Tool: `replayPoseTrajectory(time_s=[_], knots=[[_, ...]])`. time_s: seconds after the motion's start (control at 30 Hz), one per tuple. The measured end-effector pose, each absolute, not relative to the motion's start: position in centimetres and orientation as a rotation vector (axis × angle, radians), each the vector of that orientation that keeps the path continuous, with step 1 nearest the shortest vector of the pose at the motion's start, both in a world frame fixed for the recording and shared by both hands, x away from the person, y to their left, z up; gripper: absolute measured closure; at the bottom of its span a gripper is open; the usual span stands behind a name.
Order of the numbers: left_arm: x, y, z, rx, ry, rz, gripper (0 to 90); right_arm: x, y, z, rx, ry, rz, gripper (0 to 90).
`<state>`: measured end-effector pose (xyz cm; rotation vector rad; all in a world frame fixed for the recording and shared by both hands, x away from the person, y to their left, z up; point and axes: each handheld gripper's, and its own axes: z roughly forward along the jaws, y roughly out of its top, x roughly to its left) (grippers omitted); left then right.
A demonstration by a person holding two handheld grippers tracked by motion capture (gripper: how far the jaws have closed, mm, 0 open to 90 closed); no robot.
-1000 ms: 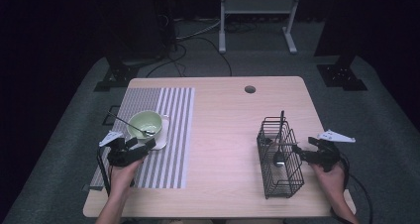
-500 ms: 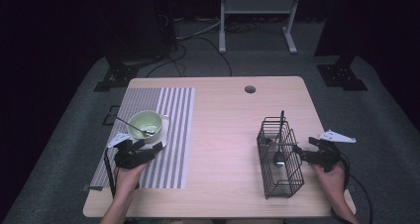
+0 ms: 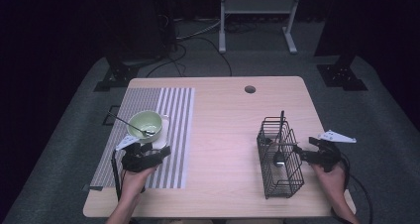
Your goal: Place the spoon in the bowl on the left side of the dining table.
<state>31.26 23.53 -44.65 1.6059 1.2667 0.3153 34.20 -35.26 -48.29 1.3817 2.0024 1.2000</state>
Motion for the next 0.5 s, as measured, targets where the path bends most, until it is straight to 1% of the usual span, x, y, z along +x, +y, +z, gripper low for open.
replayPoseTrajectory(time_s=[0.23,0.5], knots=[[31.01,23.07,-45.17,1.626,1.263,0.308,9.8,34.19,-35.25,-48.28,1.381,2.002,1.200,17.5],[30.71,23.03,-45.31,1.613,1.258,0.314,9.8,34.15,-35.28,-48.28,1.381,2.001,1.202,17.5]])
